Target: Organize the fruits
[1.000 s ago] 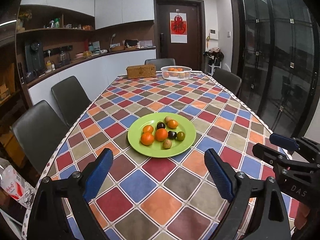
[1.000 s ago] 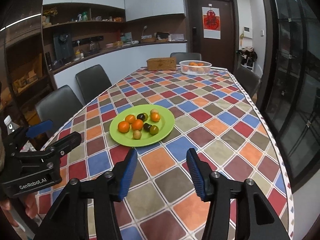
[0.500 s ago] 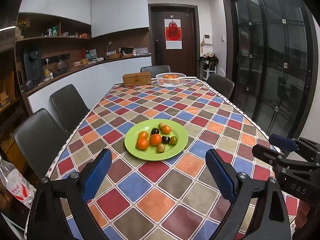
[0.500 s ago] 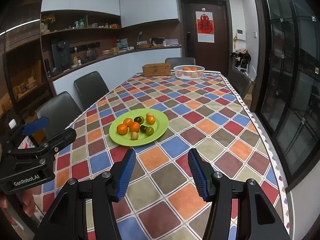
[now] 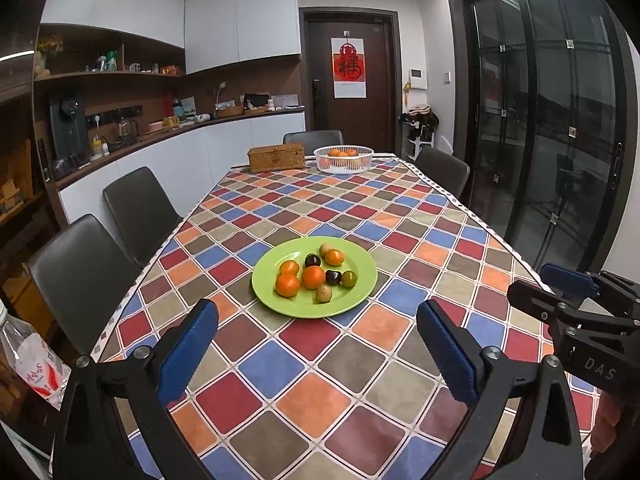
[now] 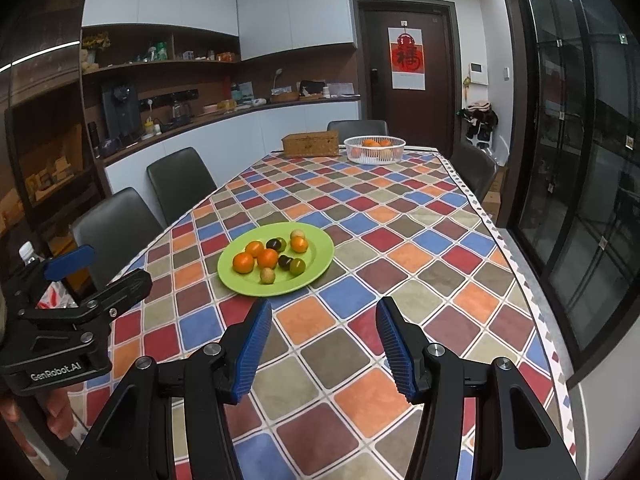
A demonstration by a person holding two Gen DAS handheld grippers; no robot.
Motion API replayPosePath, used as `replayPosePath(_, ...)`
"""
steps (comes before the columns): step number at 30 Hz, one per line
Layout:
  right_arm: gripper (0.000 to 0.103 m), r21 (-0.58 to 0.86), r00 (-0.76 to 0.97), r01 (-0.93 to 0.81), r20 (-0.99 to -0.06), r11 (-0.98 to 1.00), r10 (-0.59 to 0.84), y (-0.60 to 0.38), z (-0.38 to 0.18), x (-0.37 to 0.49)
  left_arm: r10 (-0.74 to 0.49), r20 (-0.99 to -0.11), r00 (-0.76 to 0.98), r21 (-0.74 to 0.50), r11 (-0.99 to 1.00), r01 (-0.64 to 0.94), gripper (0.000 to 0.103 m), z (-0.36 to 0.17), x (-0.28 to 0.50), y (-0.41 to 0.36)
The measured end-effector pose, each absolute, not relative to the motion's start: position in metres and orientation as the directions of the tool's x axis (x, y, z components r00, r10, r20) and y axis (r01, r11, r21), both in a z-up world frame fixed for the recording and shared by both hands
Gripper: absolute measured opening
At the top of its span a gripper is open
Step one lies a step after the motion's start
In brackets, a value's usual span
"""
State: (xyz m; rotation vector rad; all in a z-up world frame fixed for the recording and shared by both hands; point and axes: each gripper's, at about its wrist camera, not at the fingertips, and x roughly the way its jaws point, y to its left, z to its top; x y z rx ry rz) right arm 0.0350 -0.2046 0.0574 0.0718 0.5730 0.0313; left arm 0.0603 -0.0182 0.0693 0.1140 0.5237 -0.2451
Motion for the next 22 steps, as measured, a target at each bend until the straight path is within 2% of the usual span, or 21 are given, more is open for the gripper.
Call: replayPosePath(22, 0.055, 0.079, 0.838, -0.009, -0.544, 0.997, 0.051, -0.2013, 0.0577, 0.0348, -0.161, -0.467, 0.869, 0.065, 0.974, 0.215, 0.101, 0.074, 0.0534, -0.0145)
